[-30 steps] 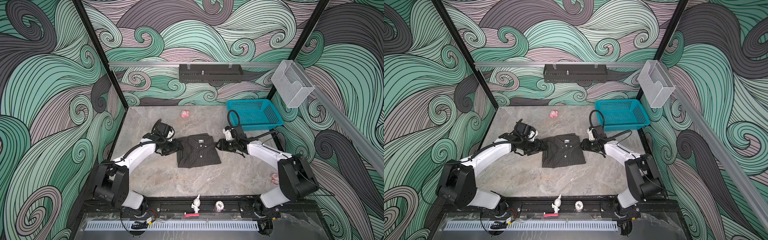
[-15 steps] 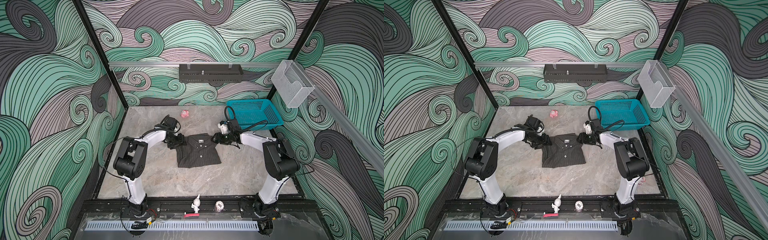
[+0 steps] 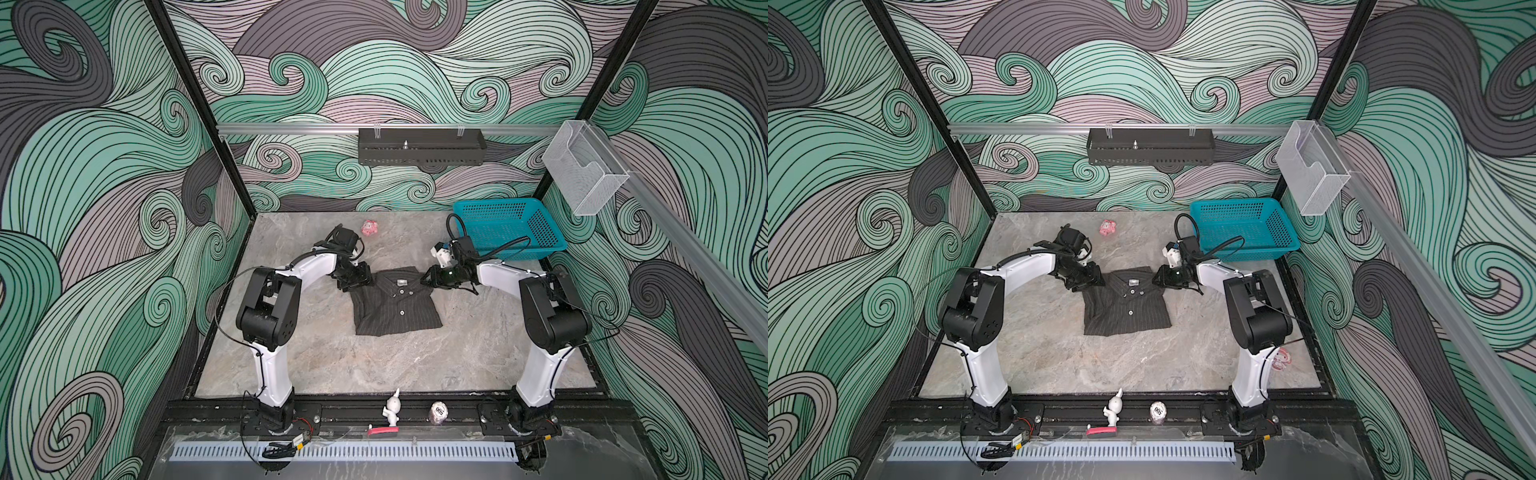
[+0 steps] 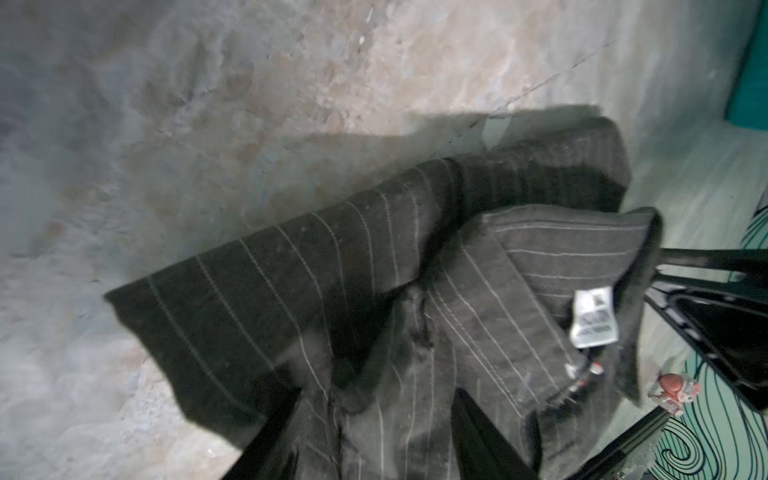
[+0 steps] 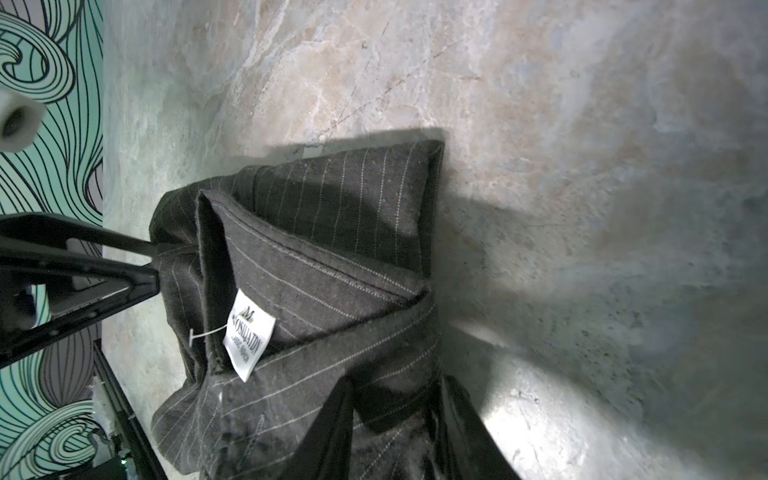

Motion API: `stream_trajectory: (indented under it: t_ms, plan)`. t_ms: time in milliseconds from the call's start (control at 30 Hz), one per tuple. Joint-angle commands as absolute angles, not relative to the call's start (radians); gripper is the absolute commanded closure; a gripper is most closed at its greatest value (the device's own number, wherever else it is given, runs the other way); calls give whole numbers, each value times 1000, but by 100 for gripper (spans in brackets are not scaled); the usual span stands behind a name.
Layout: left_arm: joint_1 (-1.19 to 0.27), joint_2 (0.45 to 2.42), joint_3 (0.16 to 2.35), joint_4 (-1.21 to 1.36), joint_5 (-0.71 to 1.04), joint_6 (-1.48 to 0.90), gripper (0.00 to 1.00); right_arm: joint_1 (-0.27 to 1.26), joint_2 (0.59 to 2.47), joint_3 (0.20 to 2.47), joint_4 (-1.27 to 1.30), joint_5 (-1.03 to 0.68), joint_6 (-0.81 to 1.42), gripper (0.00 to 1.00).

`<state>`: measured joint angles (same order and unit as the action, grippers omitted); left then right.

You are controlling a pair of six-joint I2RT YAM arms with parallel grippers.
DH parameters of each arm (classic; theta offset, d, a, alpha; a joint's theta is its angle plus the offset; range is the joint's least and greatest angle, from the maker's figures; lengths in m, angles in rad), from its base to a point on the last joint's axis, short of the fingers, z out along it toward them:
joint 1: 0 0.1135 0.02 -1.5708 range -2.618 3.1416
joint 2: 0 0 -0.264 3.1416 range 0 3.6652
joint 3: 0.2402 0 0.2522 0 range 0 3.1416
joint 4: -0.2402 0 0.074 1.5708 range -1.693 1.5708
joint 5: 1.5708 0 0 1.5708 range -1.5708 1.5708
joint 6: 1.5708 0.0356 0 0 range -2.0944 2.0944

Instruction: Fold and stack the long sleeve shirts

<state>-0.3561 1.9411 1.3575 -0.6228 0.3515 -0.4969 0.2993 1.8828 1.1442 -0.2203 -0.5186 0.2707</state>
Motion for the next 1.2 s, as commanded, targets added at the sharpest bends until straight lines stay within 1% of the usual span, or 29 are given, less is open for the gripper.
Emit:
stream_trajectory:
  t_ms: [0,33,100,133,267,300,333,433,567,633,767,933,1167]
  plan:
    - [-363,1995,1406,-689,350,-463,47,306,1900,1182,-245,-551,257,68]
    - [-363,2008,1417,-704,341,-457,48,308,1901,1186,-248,-552,255,70]
    - [-362,2016,1420,-701,342,-450,55,313,1904,1194,-253,-554,251,74]
    - [-363,2008,1414,-689,350,-449,63,315,1902,1198,-256,-557,249,78]
    - [-362,1919,1378,-623,389,-440,100,334,1883,1218,-270,-558,229,96]
    - [-362,1887,1368,-611,395,-433,100,340,1873,1222,-273,-556,223,99]
    - [-361,1849,1354,-599,405,-428,100,349,1859,1226,-278,-549,215,100]
    - [-359,1733,1302,-581,398,-423,100,370,1824,1248,-302,-518,183,100]
    - [-338,1639,1220,-565,313,-465,100,389,1815,1277,-307,-488,160,100]
    - [-321,1647,1192,-545,293,-480,100,398,1835,1302,-311,-479,155,100]
    - [-293,1740,1201,-539,284,-503,100,419,1906,1363,-325,-457,146,100]
    - [-262,1804,1189,-474,257,-526,100,439,1969,1417,-307,-412,146,100]
    - [-239,1787,1156,-466,232,-510,100,462,2047,1488,-305,-352,118,100]
